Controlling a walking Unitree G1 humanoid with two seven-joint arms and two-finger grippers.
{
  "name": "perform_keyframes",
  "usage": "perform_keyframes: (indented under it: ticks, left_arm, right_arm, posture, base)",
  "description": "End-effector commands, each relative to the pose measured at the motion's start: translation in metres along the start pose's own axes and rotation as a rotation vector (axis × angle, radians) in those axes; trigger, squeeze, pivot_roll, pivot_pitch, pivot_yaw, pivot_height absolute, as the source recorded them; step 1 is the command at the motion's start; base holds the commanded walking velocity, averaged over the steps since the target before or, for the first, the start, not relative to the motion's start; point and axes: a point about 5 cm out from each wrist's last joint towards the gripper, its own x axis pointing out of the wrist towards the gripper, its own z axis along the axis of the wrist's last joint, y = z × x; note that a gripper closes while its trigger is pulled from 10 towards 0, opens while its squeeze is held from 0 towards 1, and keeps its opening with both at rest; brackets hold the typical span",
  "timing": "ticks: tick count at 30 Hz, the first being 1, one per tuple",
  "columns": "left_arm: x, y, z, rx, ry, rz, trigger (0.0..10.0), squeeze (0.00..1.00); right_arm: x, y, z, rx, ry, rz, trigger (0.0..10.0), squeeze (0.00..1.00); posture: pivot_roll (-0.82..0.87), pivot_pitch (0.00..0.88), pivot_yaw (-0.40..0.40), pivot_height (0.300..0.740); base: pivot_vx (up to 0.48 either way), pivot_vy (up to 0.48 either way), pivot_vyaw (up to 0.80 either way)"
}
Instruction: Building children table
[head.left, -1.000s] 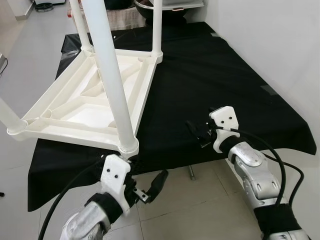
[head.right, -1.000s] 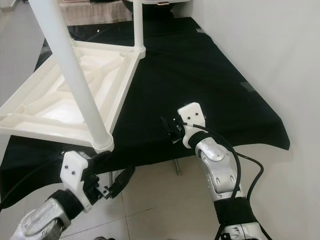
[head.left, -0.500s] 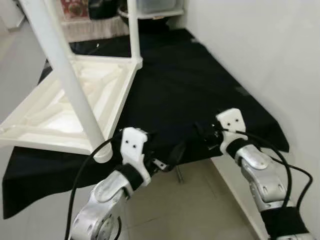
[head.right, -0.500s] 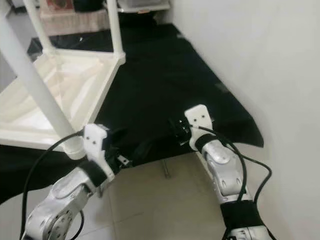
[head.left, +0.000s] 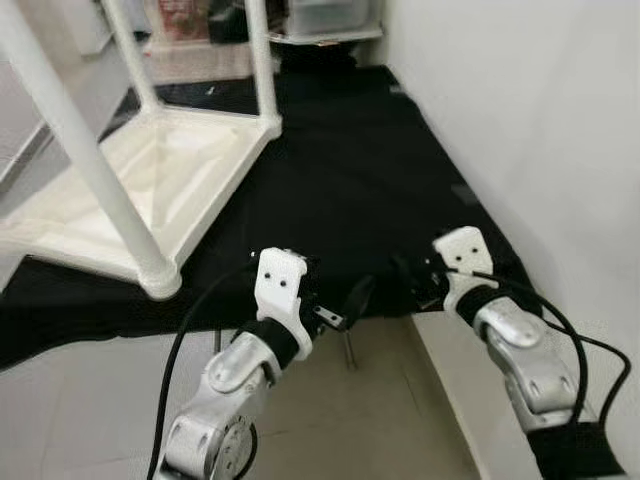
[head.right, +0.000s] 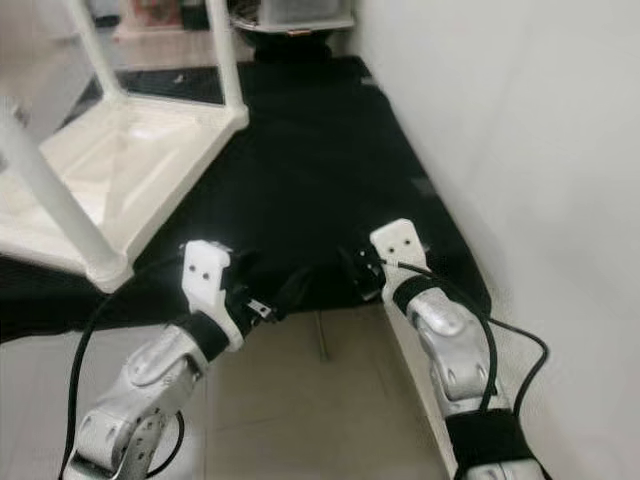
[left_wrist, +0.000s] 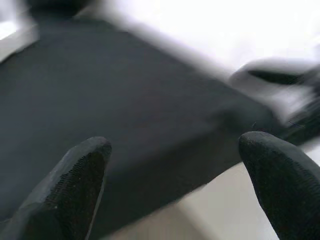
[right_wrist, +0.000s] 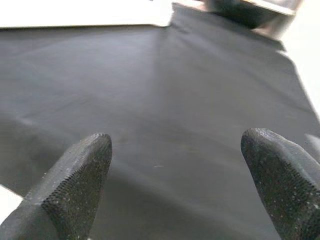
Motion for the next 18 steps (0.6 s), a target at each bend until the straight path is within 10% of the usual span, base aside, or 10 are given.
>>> perform_keyframes:
  ticks: [1,12,18]
  left_arm:
    - [-0.005,0.012,-0.013,0.058,0.054,0.077,10.0,0.00]
    - [-0.022,0.027,-0.027,0.214,0.090,0.122,10.0,0.00]
    - [-0.016,0.024,-0.023,0.228,0.049,0.105,10.0,0.00]
  right_arm:
    - [-0.002,0.002,-0.012,0.023,0.033,-0.031,10.0,0.00]
    - [-0.025,0.008,-0.048,0.354,0.084,-0.251,10.0,0.00]
    - [-0.024,0.011,-0.046,0.317,0.079,-0.241,10.0,0.00]
  posture:
    - [0.05,0.126,-0.016,0.740]
    - [0.05,0.113,-0.019,0.740]
    - [0.04,0.113,-0.010,0.740]
  base:
    - [0.000,0.000,0.80]
    - [0.000,0.000,0.59]
    - [0.262,0.000,0.00]
